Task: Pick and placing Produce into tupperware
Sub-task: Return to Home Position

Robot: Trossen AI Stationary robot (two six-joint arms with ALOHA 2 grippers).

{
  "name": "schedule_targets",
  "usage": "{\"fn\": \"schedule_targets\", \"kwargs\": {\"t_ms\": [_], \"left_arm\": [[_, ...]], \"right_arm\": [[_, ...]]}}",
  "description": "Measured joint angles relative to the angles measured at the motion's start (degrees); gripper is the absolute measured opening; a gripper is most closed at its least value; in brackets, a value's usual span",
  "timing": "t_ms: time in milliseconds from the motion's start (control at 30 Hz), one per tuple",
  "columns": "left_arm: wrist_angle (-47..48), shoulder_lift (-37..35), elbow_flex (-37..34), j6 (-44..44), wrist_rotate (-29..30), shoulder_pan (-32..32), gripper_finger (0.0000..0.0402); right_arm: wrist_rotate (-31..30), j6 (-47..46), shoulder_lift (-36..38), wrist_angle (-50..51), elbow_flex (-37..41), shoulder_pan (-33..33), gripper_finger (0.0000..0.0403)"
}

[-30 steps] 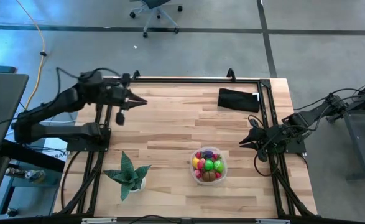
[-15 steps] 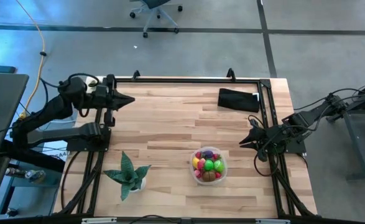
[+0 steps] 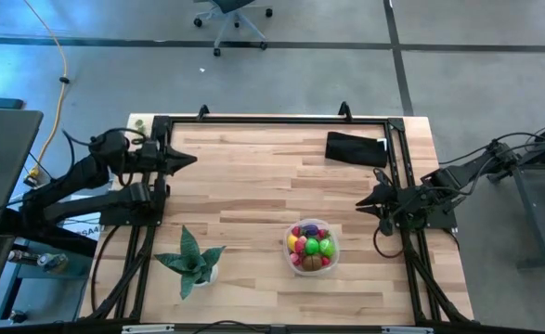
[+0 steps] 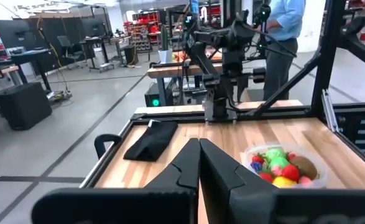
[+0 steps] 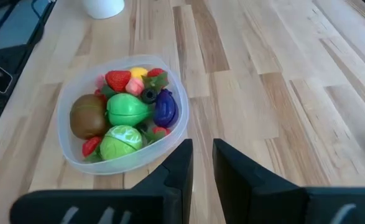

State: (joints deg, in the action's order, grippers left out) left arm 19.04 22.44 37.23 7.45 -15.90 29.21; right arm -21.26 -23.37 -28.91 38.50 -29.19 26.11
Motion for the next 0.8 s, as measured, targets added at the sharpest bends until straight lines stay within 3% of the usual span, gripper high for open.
{"fn": "schedule_targets", "kwargs": {"t_ms": [200, 300, 400, 500, 600, 800], "left_arm": [[-1.0, -7.2, -6.5, 0.0, 0.0, 0.0, 0.0001], [-2.8, -10.9, -9.6, -0.1, 0.1, 0.0, 0.0001], [-3.7, -14.2, -11.6, 0.8, 1.8, 0.0, 0.0002], [-3.7, -16.7, -13.0, 1.3, 3.9, 0.0, 0.0001], [-3.6, -18.4, -14.8, 1.5, 5.1, 0.0, 0.0001], [-3.8, -20.5, -17.9, 0.8, 6.7, 0.0, 0.0001]], "right_arm": [[1.0, 0.2, 0.0, -0.2, 0.0, 0.0, 0.0051], [1.2, -4.0, -0.1, -4.5, 0.0, 0.0, 0.0051], [-2.1, -8.8, -0.1, -13.9, 0.0, 0.0, 0.0051], [-10.5, -8.3, -0.1, -26.2, 0.0, 0.0, 0.0051], [-17.9, 0.0, 0.0, -40.4, 0.0, 0.0, 0.0051], [-16.4, 26.8, 2.0, -61.3, 0.0, -0.7, 0.0051]]}}
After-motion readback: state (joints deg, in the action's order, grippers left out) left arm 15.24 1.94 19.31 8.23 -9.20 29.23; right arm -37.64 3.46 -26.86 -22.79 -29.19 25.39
